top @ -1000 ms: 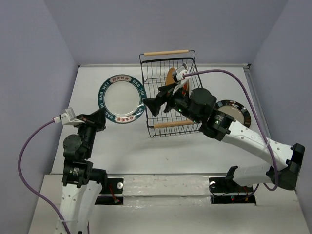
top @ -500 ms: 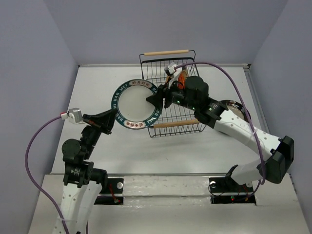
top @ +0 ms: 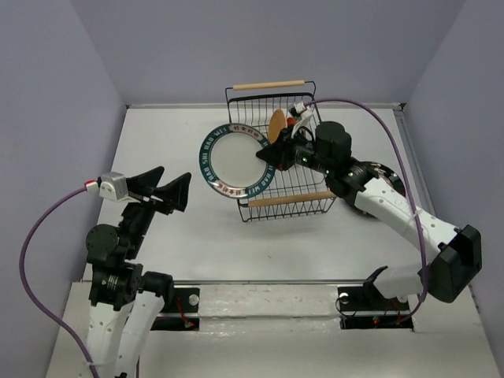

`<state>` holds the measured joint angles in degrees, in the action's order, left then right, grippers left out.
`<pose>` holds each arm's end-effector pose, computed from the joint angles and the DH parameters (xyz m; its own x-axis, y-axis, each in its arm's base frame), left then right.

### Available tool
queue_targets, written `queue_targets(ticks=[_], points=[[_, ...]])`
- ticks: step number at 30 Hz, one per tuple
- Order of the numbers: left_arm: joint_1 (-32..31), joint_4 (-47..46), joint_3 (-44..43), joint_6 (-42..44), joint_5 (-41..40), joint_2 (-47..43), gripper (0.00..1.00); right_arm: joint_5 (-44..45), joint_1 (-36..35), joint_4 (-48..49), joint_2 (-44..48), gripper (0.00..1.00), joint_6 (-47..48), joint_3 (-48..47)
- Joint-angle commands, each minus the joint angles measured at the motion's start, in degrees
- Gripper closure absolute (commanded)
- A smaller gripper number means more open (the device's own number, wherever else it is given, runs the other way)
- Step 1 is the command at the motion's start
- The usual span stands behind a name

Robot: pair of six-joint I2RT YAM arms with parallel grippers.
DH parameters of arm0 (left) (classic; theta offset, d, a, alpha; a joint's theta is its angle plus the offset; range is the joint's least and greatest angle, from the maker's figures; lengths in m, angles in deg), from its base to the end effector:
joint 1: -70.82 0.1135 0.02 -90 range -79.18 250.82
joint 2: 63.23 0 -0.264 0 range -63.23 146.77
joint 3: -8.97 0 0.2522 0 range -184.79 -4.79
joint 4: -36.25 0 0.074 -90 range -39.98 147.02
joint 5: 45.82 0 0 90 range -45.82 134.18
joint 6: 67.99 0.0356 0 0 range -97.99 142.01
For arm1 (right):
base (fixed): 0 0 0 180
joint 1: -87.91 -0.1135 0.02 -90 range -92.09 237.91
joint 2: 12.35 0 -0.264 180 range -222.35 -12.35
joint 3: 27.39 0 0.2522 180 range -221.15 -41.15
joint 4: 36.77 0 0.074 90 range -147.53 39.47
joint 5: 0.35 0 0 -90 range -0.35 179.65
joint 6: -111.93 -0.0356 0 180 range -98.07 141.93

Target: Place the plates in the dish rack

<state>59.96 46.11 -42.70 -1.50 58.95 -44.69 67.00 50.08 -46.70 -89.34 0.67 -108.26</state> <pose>0.0774 -0.0241 0.3781 0.1914 -0.4295 -0.8826 0.5327 0.8007 -0.2741 0.2431 0.2061 0.3765 -0.3925 0.1189 -0.9120 -0.7792 0.4839 0.3984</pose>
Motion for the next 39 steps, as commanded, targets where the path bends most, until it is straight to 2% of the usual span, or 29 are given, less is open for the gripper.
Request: queue_targets(ticks=[1, 3, 9, 16, 24, 39], points=[[-2.24, 6.28, -0.86, 8.39, -10.97, -0.96, 0.01, 26.54, 0.47, -3.65, 0.09, 0.93, 2.27, -10.04], [-2.51, 6.19, 2.13, 8.22, -12.21, -2.72, 0.01, 34.12, 0.47, -7.08, -1.58, 0.93, 3.23, -13.72], [-2.51, 6.63, 2.14, 8.21, -12.22, -2.55, 0.01, 55.66, 0.47, -11.30, -10.71, 0.93, 7.36, -21.81], [-3.38, 6.10, 2.67, 7.77, -11.25, -2.81, 0.02, 67.54, 0.47, -13.42, -22.14, 0.93, 11.49, -28.59], [-3.83, 7.07, 2.14, 7.77, -10.37, 0.09, 0.02, 70.90, 0.47, -16.05, -33.13, 0.93, 14.58, -39.14], [-4.88, 7.24, 2.14, 7.95, -10.54, 0.00, 0.02, 67.48, 0.47, -17.90, -42.19, 0.93, 12.91, -42.75]])
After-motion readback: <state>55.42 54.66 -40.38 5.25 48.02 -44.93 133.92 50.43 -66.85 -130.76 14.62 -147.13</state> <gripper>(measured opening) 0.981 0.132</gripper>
